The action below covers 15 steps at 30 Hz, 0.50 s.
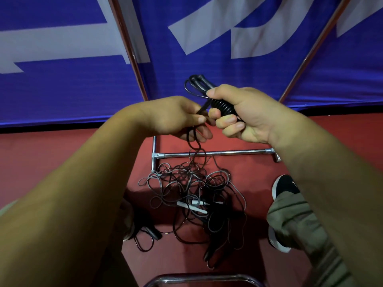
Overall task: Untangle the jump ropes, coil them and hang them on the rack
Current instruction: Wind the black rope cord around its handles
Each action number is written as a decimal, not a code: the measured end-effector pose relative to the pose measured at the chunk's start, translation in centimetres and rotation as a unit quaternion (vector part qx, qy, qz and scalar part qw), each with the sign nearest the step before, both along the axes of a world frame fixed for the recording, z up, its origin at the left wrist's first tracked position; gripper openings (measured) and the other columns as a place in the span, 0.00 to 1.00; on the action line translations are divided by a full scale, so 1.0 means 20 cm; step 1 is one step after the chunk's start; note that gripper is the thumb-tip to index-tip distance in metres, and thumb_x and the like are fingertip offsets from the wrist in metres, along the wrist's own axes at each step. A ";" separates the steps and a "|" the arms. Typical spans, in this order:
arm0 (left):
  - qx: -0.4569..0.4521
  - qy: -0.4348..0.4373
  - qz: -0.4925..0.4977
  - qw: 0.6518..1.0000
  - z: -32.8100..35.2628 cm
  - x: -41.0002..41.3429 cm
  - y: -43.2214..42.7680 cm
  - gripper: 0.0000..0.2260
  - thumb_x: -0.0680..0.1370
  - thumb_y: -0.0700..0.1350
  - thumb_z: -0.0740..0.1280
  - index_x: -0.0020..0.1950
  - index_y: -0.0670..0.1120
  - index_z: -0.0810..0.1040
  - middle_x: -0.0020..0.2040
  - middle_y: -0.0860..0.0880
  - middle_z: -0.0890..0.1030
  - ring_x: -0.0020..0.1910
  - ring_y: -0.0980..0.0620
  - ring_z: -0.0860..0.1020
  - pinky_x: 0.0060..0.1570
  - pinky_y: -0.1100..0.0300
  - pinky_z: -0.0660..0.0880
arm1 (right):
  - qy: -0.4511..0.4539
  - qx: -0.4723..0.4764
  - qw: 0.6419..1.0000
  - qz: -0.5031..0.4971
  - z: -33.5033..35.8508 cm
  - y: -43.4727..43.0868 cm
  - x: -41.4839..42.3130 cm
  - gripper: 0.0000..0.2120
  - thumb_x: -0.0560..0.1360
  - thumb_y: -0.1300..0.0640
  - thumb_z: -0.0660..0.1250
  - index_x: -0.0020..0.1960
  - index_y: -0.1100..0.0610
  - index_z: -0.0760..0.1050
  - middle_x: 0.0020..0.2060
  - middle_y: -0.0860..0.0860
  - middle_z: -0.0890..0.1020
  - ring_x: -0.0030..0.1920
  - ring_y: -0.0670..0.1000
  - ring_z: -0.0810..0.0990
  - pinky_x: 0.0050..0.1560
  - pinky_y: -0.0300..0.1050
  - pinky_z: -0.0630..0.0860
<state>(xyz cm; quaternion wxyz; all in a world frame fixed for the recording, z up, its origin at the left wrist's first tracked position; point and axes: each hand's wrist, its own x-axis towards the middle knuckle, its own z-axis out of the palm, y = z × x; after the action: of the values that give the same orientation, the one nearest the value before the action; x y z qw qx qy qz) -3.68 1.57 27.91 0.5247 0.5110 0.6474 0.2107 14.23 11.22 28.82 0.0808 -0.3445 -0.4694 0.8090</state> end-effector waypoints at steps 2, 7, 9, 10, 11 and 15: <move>0.047 0.046 0.002 0.998 0.00 0.00 0.01 0.10 0.88 0.45 0.63 0.56 0.47 0.84 0.46 0.52 0.88 0.42 0.60 0.83 0.46 0.63 0.79 | 0.009 -0.002 1.000 0.020 0.02 -0.01 0.01 0.09 0.83 0.53 0.67 0.48 0.55 0.70 0.35 0.52 0.74 0.26 0.44 0.61 0.23 0.35 0.53; 0.206 0.082 -0.001 0.975 -0.05 -0.02 0.03 0.08 0.84 0.46 0.67 0.46 0.49 0.82 0.40 0.51 0.83 0.39 0.58 0.78 0.42 0.58 0.77 | -0.003 -0.023 0.992 0.128 0.06 0.00 0.05 0.09 0.80 0.52 0.67 0.54 0.56 0.70 0.35 0.52 0.75 0.24 0.42 0.61 0.21 0.33 0.54; 0.230 0.075 -0.031 0.970 -0.06 -0.03 0.03 0.05 0.82 0.40 0.69 0.48 0.48 0.82 0.42 0.54 0.82 0.42 0.59 0.78 0.46 0.60 0.75 | -0.039 -0.041 0.982 0.178 0.06 0.00 0.06 0.14 0.75 0.51 0.69 0.54 0.57 0.70 0.34 0.52 0.75 0.23 0.41 0.62 0.19 0.32 0.55; 0.240 0.076 -0.049 0.966 -0.07 -0.03 0.03 0.06 0.81 0.36 0.70 0.52 0.47 0.82 0.45 0.54 0.84 0.45 0.59 0.80 0.49 0.61 0.75 | -0.058 -0.050 0.977 0.198 0.06 -0.01 0.07 0.14 0.74 0.51 0.69 0.53 0.57 0.71 0.33 0.52 0.75 0.23 0.41 0.62 0.19 0.31 0.55; 0.249 0.078 -0.069 0.963 -0.07 -0.03 0.02 0.07 0.81 0.35 0.70 0.55 0.45 0.83 0.47 0.52 0.85 0.47 0.57 0.82 0.51 0.61 0.76 | -0.071 -0.058 0.972 0.215 0.05 -0.01 0.07 0.14 0.73 0.51 0.70 0.53 0.58 0.72 0.33 0.52 0.75 0.22 0.41 0.62 0.19 0.31 0.55; 0.253 0.010 -0.063 0.965 -0.04 0.00 0.02 0.07 0.82 0.37 0.71 0.59 0.38 0.83 0.50 0.46 0.86 0.48 0.52 0.85 0.51 0.56 0.79 | -0.071 -0.077 0.953 0.284 0.04 0.00 0.08 0.14 0.78 0.52 0.67 0.57 0.60 0.73 0.31 0.52 0.74 0.22 0.41 0.63 0.19 0.32 0.54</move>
<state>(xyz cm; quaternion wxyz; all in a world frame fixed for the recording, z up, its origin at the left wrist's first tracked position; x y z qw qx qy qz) -3.70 1.98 27.09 0.3836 0.6690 0.5448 0.3294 15.91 11.19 29.55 -0.2127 -0.2588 -0.4891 0.8054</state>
